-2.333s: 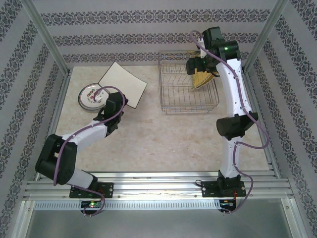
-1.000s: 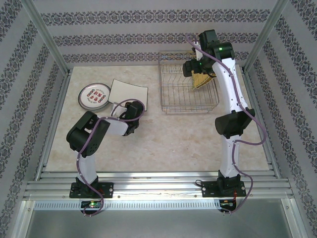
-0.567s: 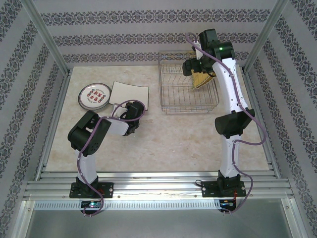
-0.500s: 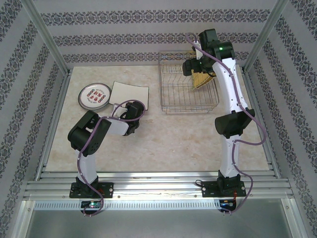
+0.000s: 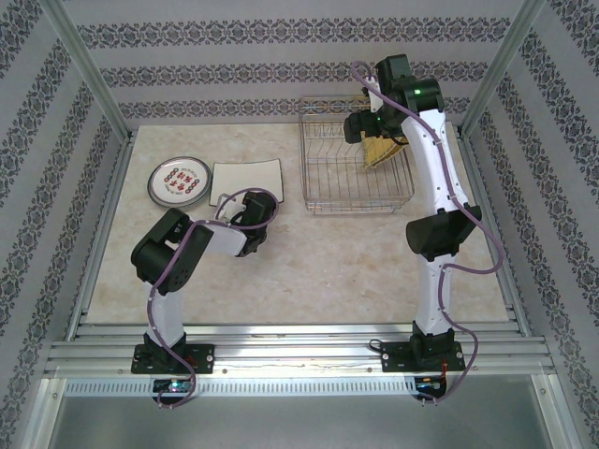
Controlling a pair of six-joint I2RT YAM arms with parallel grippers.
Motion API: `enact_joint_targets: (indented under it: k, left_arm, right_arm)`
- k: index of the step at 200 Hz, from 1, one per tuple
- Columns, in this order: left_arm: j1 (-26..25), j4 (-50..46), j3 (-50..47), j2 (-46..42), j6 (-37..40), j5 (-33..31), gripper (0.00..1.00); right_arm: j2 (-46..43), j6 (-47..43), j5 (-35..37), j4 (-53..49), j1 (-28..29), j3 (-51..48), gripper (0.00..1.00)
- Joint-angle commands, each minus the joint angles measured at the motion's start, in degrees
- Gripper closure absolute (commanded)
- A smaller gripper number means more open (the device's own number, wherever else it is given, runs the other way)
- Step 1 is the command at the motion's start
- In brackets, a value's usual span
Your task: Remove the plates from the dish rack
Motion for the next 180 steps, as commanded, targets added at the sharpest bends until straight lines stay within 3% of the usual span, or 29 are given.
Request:
enact_joint_targets:
  k: [1, 122, 180]
  left_arm:
    - [-1.09, -0.34, 1.82, 0.80, 1.43, -0.22, 0.69]
    - [0.09, -9.10, -0.30, -1.32, 4.63, 4.60, 0.57]
    - [3.49, -14.24, 3.05, 0.49, 12.28, 11.76, 0.53]
  right_arm:
    - [0.17, -0.50, -0.61, 1.47, 0.75, 0.08, 0.02]
    - [-2.21, -0.03, -1.78, 5.48, 0.64, -6.36, 0.02]
    - [-4.32, 1.38, -2.31, 9.08, 0.89, -11.42, 0.02]
